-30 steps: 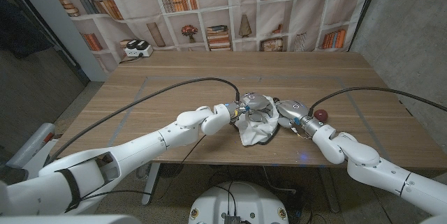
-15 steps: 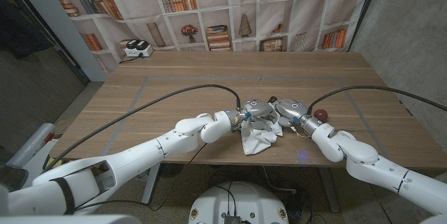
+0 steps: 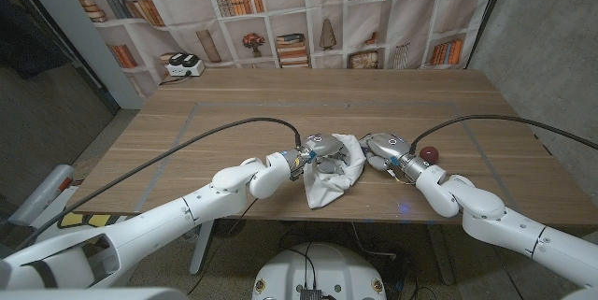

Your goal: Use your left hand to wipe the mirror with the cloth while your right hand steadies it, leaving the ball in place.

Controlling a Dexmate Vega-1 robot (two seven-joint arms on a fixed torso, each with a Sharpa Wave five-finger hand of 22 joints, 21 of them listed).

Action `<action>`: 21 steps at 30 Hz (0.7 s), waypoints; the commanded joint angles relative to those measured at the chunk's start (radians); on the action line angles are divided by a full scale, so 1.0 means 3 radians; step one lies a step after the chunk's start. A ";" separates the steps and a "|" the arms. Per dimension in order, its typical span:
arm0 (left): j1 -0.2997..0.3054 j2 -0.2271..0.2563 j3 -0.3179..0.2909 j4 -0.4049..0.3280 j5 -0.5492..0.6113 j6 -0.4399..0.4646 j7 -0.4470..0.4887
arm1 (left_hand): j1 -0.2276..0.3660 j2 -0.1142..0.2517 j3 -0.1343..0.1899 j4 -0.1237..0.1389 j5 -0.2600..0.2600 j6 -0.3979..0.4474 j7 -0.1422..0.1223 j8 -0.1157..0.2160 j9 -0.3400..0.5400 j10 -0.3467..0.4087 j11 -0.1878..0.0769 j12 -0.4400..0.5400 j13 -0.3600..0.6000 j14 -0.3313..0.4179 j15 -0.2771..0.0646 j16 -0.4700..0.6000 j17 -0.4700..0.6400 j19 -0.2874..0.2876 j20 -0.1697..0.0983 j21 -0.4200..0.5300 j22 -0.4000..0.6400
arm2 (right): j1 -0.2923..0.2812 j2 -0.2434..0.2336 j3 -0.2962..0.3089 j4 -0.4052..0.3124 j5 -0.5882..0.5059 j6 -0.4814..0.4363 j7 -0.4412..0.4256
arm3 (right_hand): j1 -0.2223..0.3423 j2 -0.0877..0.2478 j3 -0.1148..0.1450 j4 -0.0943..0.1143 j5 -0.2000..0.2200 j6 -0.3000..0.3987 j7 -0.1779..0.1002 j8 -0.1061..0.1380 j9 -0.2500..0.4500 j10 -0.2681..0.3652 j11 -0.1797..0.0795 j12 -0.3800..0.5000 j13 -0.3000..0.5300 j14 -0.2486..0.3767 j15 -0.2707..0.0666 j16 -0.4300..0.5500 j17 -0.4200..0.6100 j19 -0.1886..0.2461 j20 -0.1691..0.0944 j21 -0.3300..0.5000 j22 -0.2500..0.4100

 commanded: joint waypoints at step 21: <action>-0.0397 -0.0289 0.0043 0.0468 0.0094 -0.0031 0.0126 | 0.0036 0.0016 0.0007 0.0023 0.0010 0.0034 0.0006 0.0035 0.0028 0.0116 -0.0107 0.0020 0.0003 0.0039 0.0007 -0.0001 0.0011 0.0012 -0.0359 0.0061 -0.0071 | -0.0132 -0.0061 0.0051 -0.0113 0.0039 -0.0155 -0.0023 | 0.0008 -0.0016 0.0005 -0.0014 0.0017 0.0059 0.0048 0.0026 0.0016 0.0001 0.0017 0.0019 0.0009 0.0017 -0.0547 0.0017 0.0008 -0.0019 -0.0540 0.0029 0.0001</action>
